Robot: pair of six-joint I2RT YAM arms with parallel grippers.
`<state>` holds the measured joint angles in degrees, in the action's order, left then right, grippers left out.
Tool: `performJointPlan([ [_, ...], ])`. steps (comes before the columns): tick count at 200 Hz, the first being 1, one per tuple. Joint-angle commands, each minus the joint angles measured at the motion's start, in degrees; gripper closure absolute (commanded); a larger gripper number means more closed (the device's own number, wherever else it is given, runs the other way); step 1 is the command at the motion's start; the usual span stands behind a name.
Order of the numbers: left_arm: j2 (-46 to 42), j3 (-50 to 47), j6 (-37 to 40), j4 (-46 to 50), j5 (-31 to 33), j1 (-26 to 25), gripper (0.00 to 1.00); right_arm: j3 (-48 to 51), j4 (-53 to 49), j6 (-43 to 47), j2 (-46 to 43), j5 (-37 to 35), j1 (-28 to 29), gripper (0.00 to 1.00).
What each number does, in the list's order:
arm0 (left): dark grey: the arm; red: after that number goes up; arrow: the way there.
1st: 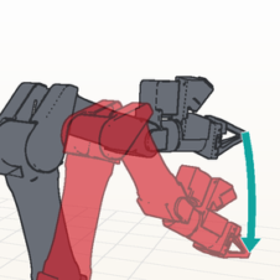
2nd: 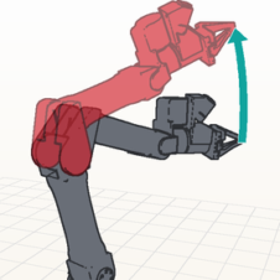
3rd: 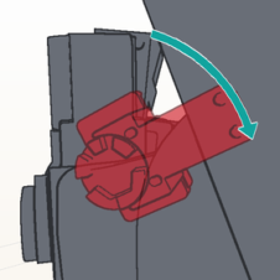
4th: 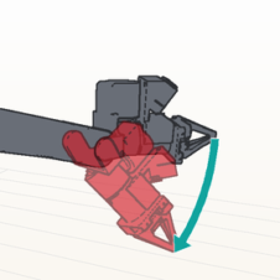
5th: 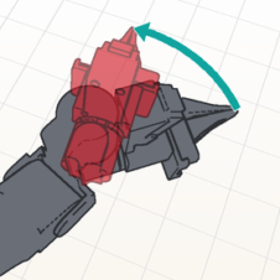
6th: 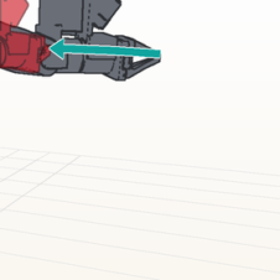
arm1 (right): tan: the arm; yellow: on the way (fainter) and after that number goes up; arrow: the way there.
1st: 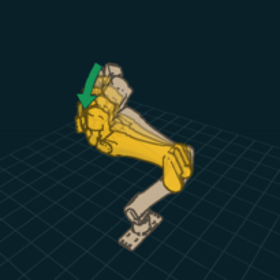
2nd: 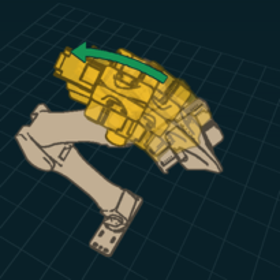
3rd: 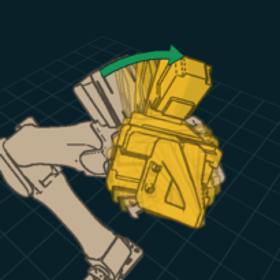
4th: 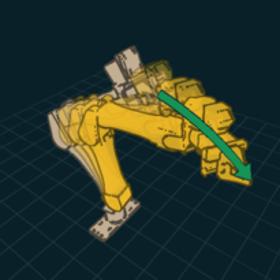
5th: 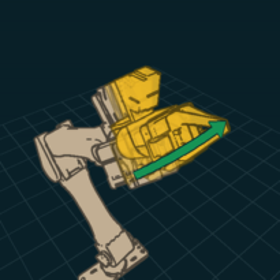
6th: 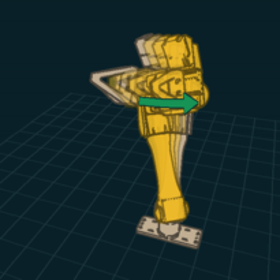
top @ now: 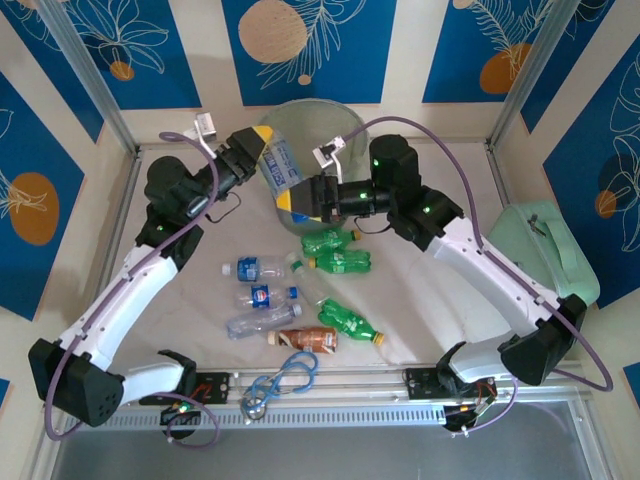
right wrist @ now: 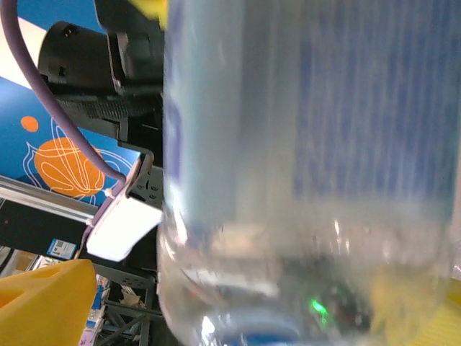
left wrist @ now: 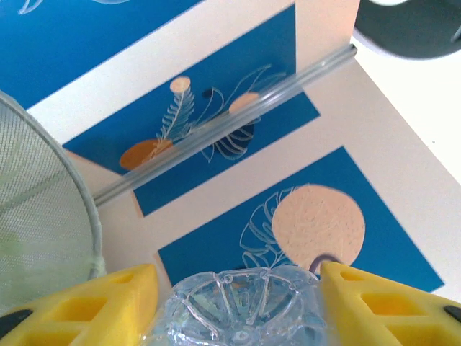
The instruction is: Put the plastic bottles in the bin
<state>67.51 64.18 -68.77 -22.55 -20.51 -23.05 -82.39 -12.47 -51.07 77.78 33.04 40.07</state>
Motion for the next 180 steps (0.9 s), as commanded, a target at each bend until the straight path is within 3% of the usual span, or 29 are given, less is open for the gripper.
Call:
performJointPlan([
  [1, -2.00, -1.76, -2.36, -3.73, 5.47, 0.85, 0.47, 1.88, 1.33, -0.09, -2.33, -1.70, 0.61, 0.05],
  [27, -2.64, -2.81, -2.92, -4.24, 6.71, 1.41, 0.47, 2.35, 0.70, 0.57, -3.01, -2.58, 1.05, 0.14],
  [56, -2.73, -3.58, -3.71, -5.05, 6.77, 1.73, 0.48, 2.25, 0.05, 1.08, -3.41, -2.95, 1.01, 0.33],
  [153, -1.85, -3.56, -4.25, -5.74, 5.09, 1.93, 0.48, -0.99, -2.00, 1.77, -1.27, -2.63, 0.60, 0.73],
  [164, -1.80, -3.46, -4.06, -5.46, 4.81, 2.04, 0.38, -1.45, -2.41, 1.90, -1.18, -2.89, 0.40, 0.75],
  [180, -2.13, -2.91, -2.90, -2.66, 5.18, 2.34, 0.09, -2.65, -4.14, 2.31, -0.74, -3.99, -0.14, 0.77],
])
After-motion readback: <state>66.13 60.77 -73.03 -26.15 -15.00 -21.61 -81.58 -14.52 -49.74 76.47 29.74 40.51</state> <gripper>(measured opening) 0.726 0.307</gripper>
